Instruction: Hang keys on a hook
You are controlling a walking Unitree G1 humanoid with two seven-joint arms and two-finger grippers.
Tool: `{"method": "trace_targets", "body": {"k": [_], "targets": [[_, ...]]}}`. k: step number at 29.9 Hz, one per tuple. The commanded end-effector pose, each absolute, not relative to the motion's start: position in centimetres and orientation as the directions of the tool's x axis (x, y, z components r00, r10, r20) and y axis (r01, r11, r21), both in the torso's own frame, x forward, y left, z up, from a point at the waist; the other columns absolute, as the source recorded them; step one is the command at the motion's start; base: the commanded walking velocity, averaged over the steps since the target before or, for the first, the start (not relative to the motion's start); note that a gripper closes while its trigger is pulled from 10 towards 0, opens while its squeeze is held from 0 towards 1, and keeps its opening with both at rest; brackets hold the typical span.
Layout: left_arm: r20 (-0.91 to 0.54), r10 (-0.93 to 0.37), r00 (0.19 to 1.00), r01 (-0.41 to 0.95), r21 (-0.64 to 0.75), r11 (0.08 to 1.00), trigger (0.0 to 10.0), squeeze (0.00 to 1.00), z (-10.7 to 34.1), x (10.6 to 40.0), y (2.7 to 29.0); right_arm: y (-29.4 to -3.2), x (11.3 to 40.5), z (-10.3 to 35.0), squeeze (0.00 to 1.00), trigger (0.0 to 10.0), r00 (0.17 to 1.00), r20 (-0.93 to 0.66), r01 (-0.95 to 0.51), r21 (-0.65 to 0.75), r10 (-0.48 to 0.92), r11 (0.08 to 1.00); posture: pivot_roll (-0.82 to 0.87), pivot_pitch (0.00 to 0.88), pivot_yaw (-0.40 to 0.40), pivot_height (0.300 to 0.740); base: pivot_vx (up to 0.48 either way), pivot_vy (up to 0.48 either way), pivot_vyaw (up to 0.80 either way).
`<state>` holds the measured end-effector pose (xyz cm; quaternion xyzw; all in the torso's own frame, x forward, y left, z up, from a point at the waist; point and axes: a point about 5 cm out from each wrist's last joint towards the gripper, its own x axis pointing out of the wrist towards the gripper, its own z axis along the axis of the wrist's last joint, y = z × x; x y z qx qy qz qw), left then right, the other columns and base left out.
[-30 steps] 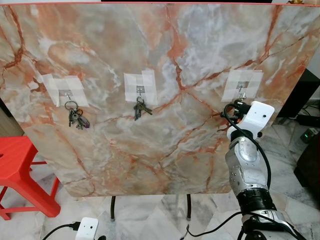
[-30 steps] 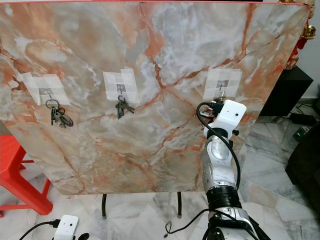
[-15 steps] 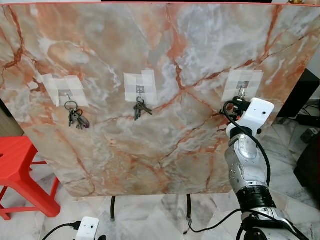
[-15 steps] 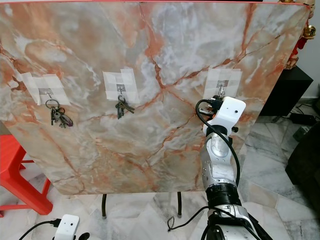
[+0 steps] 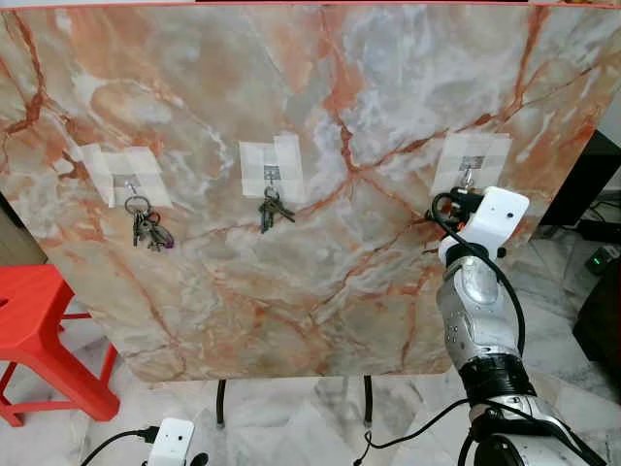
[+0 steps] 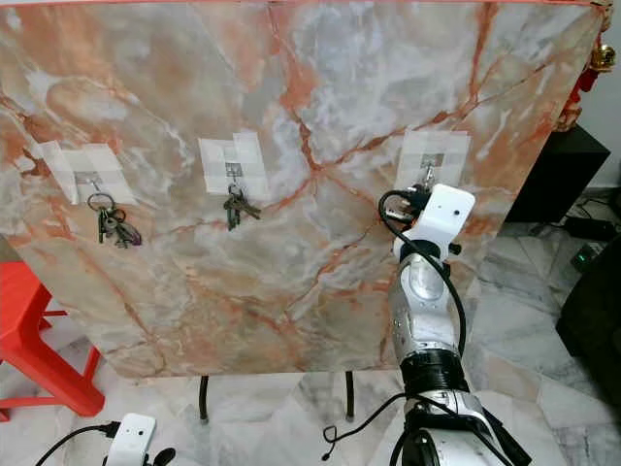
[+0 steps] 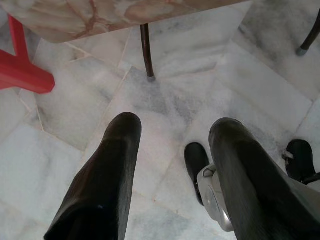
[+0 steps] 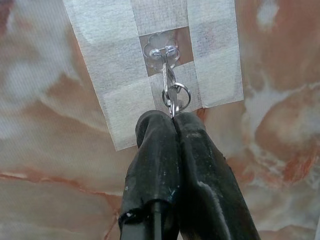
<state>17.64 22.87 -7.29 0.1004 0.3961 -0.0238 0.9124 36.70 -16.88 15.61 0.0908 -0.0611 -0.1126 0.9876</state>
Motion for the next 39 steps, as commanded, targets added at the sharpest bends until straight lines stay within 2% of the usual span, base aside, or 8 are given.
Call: {"method": "trace_targets", "body": {"k": [1,31,39], "targets": [[-0.736,0.035,0.676,0.14,0.175,0.974,10.0,0.0,-7.3,17.5,23.1,-16.9,37.0,16.0,0.0,10.0,0.968,0.097,0.21,0.19,-0.231,0.959,0.02,0.011,-0.006,0.74,0.0,0.0,0.0],[-0.734,0.03,0.679,0.16,0.188,0.969,10.0,0.0,-7.3,17.6,23.1,-17.2,37.3,17.0,0.0,10.0,0.964,0.14,0.198,0.197,-0.228,0.96,0.02,0.011,-0.003,0.74,0.0,0.0,0.0],[-0.734,0.026,0.679,0.168,0.189,0.968,10.0,0.0,-7.2,17.7,23.0,-16.6,36.8,16.2,0.0,10.0,0.966,0.12,0.2,0.211,-0.229,0.957,0.02,0.011,-0.001,0.74,0.0,0.0,0.0]]}}
